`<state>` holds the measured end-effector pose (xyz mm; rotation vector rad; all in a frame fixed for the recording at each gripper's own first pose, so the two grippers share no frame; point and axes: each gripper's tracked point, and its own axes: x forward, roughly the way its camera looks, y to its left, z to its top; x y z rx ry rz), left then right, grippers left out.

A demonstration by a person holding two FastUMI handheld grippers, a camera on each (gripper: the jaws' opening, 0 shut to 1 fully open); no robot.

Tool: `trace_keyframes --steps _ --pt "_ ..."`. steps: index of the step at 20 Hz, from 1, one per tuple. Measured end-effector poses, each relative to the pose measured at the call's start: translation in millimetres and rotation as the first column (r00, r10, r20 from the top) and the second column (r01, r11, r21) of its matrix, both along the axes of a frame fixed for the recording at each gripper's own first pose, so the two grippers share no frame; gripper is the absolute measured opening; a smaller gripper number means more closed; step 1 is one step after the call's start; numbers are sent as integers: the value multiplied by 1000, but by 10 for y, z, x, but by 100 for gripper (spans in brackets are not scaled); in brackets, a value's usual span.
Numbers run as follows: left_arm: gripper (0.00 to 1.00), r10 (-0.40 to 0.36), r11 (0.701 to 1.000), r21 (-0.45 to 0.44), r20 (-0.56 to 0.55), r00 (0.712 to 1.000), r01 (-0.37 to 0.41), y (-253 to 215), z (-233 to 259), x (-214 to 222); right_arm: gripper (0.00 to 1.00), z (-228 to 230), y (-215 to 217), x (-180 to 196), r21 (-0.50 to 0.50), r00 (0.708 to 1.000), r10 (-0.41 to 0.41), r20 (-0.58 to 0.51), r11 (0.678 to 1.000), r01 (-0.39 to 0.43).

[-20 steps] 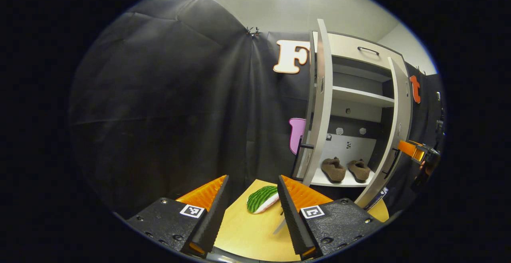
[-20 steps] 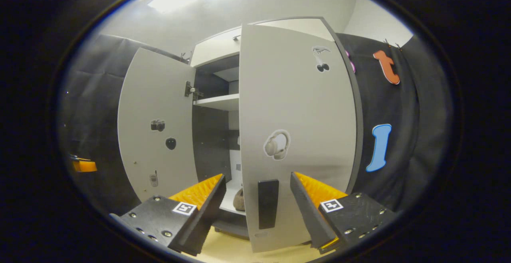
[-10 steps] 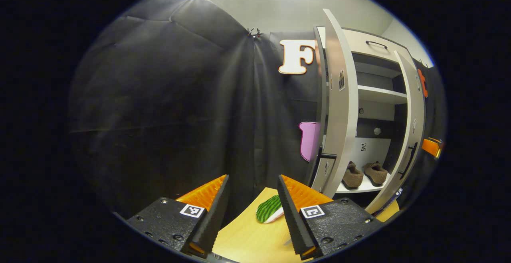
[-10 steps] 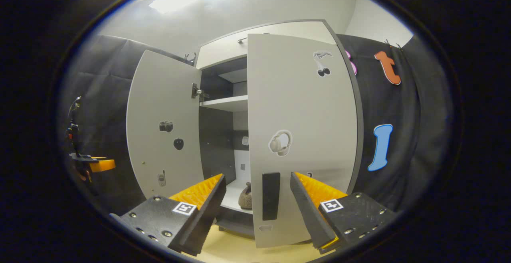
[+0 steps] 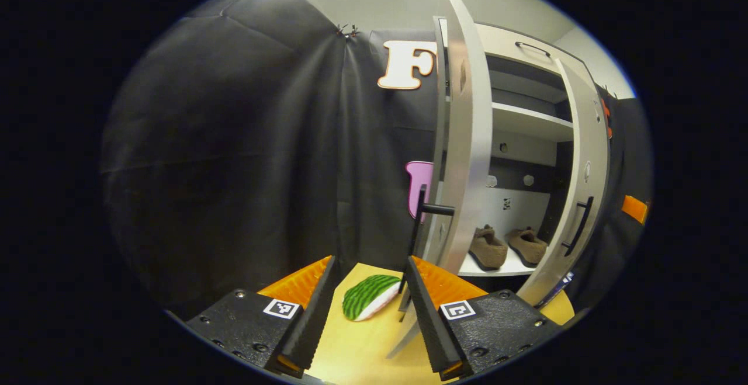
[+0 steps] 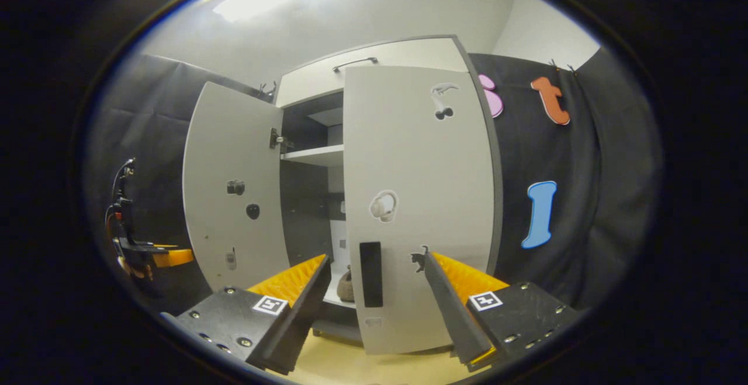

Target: Grab one shoe with the right hand and put it into the shoe cabinet, grab the other shoe with the left hand and put it into the shoe cabinet; then close the right door with the right hand and the left door with the left hand.

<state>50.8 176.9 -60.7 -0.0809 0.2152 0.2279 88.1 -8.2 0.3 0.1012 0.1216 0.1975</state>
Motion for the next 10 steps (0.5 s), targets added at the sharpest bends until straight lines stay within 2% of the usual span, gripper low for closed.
trace_keyframes --steps 3,4,5,6,7,8,9,10 --pt "73 -13 1000 -11 -22 1000 12 -105 -84 40 97 16 -176 -33 2 1000 -30 2 1000 30" --pt "66 -8 1000 5 -27 1000 8 -83 -131 51 97 20 -233 -50 4 999 -39 3 999 39" --pt "71 -10 1000 9 -32 999 10 -84 -156 48 97 21 -276 -59 7 999 -48 3 999 48" --pt "65 -20 1000 -4 -30 999 20 -114 -157 46 97 22 -310 -61 7 999 -54 2 999 54" --pt "70 -31 999 -15 -26 999 30 -131 -145 57 97 20 -336 -70 6 998 -60 1 998 60" --pt "60 -45 999 -20 -29 999 45 -165 -151 63 97 23 -359 -74 5 998 -66 1 998 66" --pt "66 -59 998 -23 -27 998 58 -194 -139 75 97 19 -378 -81 3 997 -71 1 997 71" --pt "60 -78 997 -25 -30 996 78 -242 -151 85 97 31 -395 -88 3 997 -76 3 997 76"
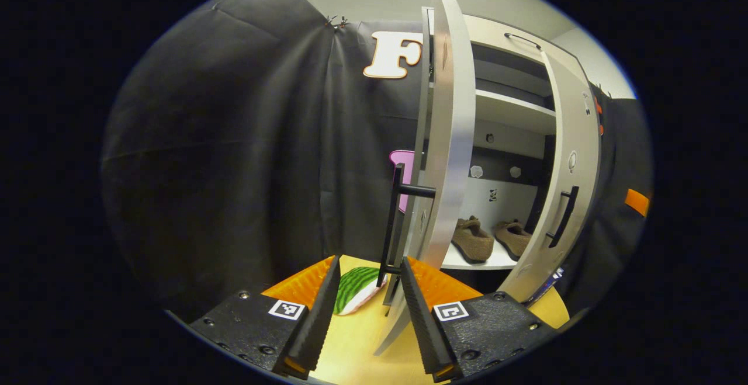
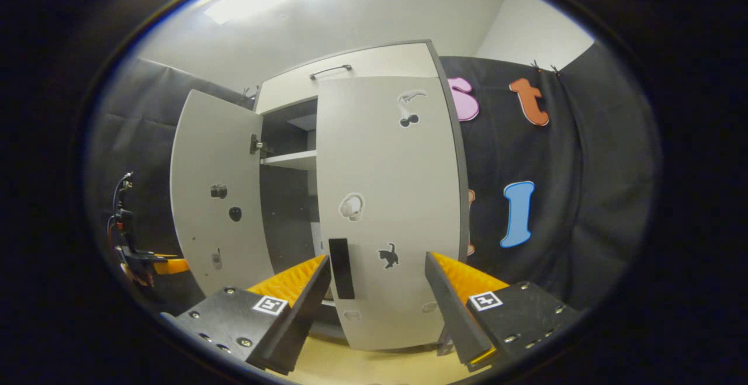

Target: Grab one shoe with the right hand and put it into the shoe cabinet, grab the other shoe with the left hand and put it into the shoe cabinet; then close the right door with the right hand and the left door with the left hand.

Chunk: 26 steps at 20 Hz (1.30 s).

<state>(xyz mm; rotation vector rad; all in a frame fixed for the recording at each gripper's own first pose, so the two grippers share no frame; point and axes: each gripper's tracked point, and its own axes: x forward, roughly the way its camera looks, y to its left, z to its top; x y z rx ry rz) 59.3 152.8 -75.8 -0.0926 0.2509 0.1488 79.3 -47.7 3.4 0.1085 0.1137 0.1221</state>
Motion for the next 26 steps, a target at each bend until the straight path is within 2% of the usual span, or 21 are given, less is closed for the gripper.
trace_keyframes --steps 3,4,5,7,8,9,10,11,12,13,15,17,19,23,25,26 --pt "61 -108 994 -19 -1 994 108 -364 -5 29 97 12 -24 -17 6 1000 -10 5 1000 10" --pt "67 -144 989 -23 -1 990 144 -509 -16 48 97 12 -28 -29 6 1000 -12 5 1000 12" --pt "61 -176 984 -21 1 984 176 -668 -12 94 97 2 -29 -37 6 1000 -14 5 1000 14" --pt "61 -236 971 -25 3 972 236 -976 -21 208 97 12 -64 -86 4 1000 -22 8 1000 22" --pt "54 -258 966 -32 6 966 258 -1104 -31 286 97 11 -87 -120 2 1000 -30 9 1000 30" --pt "54 -277 960 -41 10 961 278 -1243 -25 347 97 14 -106 -130 -1 999 -39 9 999 39" --pt "61 -302 952 -54 13 953 302 -1415 -34 409 97 15 -156 -163 -2 999 -49 9 999 49" --pt "61 -336 939 -73 21 942 336 -1594 -34 473 97 4 -245 -222 -3 998 -61 7 998 61" --pt "55 -366 927 -85 26 930 366 -1764 -29 519 97 -1 -317 -268 -3 997 -76 4 997 76" --pt "63 -385 919 -81 26 923 385 -1891 -34 591 97 -4 -377 -298 -3 996 -90 2 996 90" --pt "63 -421 904 -65 27 907 422 -2115 -26 715 97 -14 -493 -353 -2 993 -116 -3 993 116" --pt "63 -448 890 -76 36 894 449 -2306 -12 764 97 -40 -601 -406 -11 990 -142 -10 990 141" --pt "64 -442 894 -66 37 896 444 -2359 -49 842 97 -55 -693 -440 -16 986 -164 -13 986 164" --pt "63 -462 877 -124 52 885 465 -2423 8 810 97 -61 -737 -469 -7 984 -177 -17 984 176" --pt "63 -462 876 -125 54 885 465 -2421 38 814 97 -74 -706 -479 -1 984 -176 -20 984 176" --pt "63 -463 877 -118 54 885 466 -2434 40 816 92 -81 -689 -482 3 984 -175 -21 985 175"
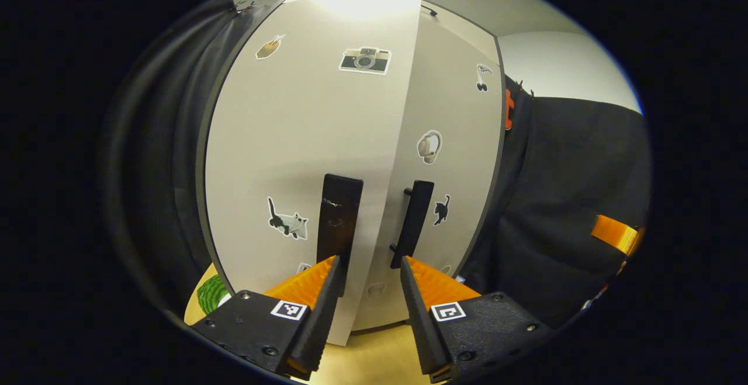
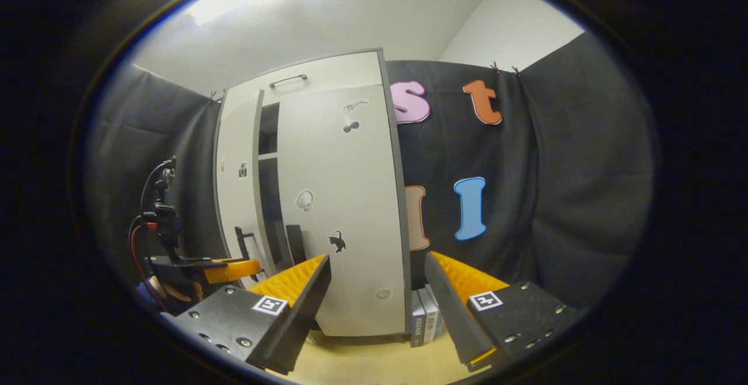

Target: Grab one shoe with the right hand and put it into the shoe cabinet, grab the other shoe with the left hand and put it into the shoe cabinet; then close the right door with the right hand and the left door with the left hand.

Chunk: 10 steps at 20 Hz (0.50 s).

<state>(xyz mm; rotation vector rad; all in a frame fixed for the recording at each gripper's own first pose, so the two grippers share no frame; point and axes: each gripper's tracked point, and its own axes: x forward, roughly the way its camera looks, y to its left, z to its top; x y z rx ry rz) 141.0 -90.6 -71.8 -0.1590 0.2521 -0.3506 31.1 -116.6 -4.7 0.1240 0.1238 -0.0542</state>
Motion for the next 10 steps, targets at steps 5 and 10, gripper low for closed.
trace_keyframes --steps 5,10 --pt "63 3 1000 -4 13 1000 -3 20 49 -21 97 -4 119 -31 2 1000 15 -3 1000 -15" --pt "63 30 999 -12 41 999 -30 56 121 -6 92 22 285 39 5 999 47 -2 999 -47"
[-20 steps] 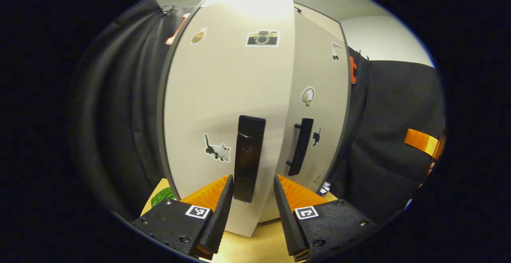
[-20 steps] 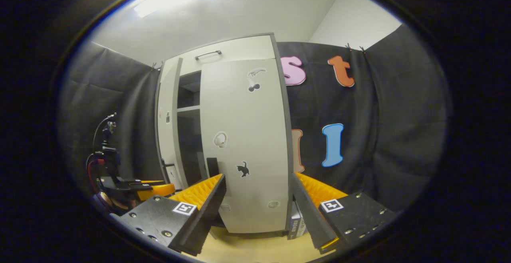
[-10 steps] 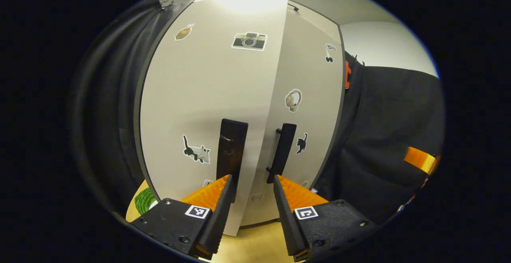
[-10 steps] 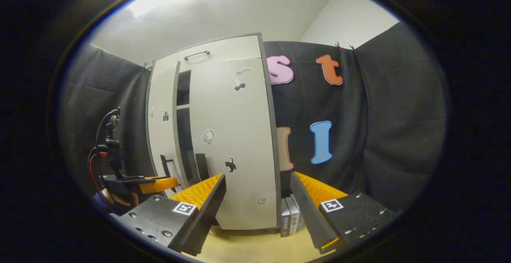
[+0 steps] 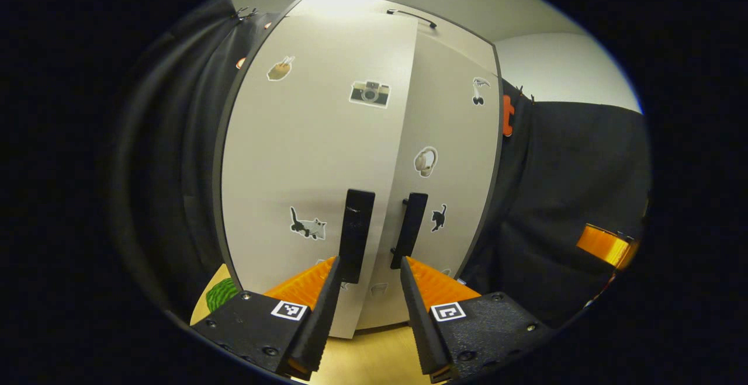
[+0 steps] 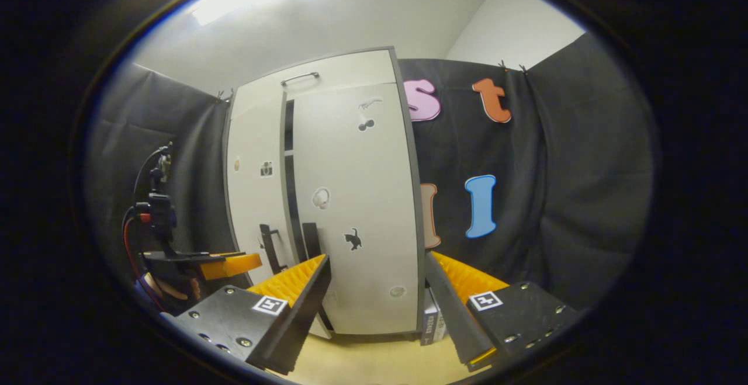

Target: Grab one shoe with the right hand and put it into the shoe cabinet, grab the other shoe with the left hand and put it into the shoe cabinet; then close the right door with the right hand and the left door with the left hand.

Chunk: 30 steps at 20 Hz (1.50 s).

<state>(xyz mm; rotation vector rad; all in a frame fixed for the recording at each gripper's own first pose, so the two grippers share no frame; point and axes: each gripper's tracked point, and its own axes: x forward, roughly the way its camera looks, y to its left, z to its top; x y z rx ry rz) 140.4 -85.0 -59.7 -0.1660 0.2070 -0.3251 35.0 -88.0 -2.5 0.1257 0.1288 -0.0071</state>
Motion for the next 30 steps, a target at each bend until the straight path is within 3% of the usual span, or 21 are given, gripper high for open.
trace_keyframes --steps 1,2,3,8,13,14,16,30 --pt "62 7 1000 -1 12 1000 -7 23 38 -3 97 11 46 18 0 1000 8 1 1000 -8" --pt "63 13 1000 -2 24 1000 -13 43 73 -11 92 24 91 39 1 1000 16 4 1000 -16" --pt "62 18 1000 -3 35 999 -18 57 105 -7 97 39 132 55 0 1000 22 5 1000 -22" --pt "63 37 999 -38 99 994 -33 71 295 -29 97 101 328 106 -5 999 44 10 999 -44" --pt "62 53 999 -8 142 988 -53 164 397 -58 97 168 481 120 -18 998 61 20 998 -61" --pt "62 55 998 -7 149 987 -54 164 418 -74 92 174 504 116 -21 998 62 22 998 -61" --pt "62 54 999 -9 162 985 -53 160 453 -84 97 194 541 107 -27 998 63 28 998 -63" --pt "62 36 999 16 187 982 -40 189 489 -90 97 271 570 -18 -35 998 29 58 999 -27"
